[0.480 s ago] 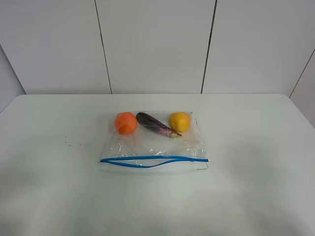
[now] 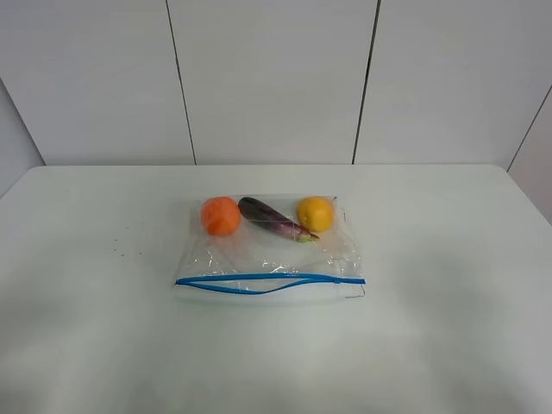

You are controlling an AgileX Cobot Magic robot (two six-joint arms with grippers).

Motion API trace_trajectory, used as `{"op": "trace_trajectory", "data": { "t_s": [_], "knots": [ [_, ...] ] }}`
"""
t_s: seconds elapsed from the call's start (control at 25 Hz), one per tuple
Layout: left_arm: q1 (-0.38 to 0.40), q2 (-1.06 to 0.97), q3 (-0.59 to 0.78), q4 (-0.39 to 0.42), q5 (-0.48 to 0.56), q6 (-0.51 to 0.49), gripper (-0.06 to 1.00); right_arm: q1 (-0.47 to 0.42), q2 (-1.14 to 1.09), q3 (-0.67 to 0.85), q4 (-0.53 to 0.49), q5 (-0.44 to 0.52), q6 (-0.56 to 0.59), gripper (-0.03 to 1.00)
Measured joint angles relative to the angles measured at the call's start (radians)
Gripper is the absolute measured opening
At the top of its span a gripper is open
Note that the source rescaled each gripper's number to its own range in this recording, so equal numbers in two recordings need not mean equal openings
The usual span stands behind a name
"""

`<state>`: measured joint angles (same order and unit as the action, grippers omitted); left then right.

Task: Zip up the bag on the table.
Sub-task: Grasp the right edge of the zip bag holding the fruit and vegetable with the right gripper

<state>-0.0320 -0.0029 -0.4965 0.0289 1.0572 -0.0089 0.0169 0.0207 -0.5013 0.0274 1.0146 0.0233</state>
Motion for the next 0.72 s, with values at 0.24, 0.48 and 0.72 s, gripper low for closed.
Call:
{"op": "trace_trajectory", "data": {
  "t_s": [0.24,0.48,0.72],
  "knots": [
    [0.000,0.000,0.000,0.000,0.000,0.000,0.80,0.000,0.316,-0.081,0.015,-0.003,0.004,1.00],
    [0.000,0.000,0.000,0.000,0.000,0.000,0.80,0.000,0.784,-0.247,0.088,-0.007,-0.033,1.00],
    [0.000,0.000,0.000,0.000,0.000,0.000,0.80,0.000,1.199,-0.403,0.229,-0.050,-0.101,1.00]
  ]
}}
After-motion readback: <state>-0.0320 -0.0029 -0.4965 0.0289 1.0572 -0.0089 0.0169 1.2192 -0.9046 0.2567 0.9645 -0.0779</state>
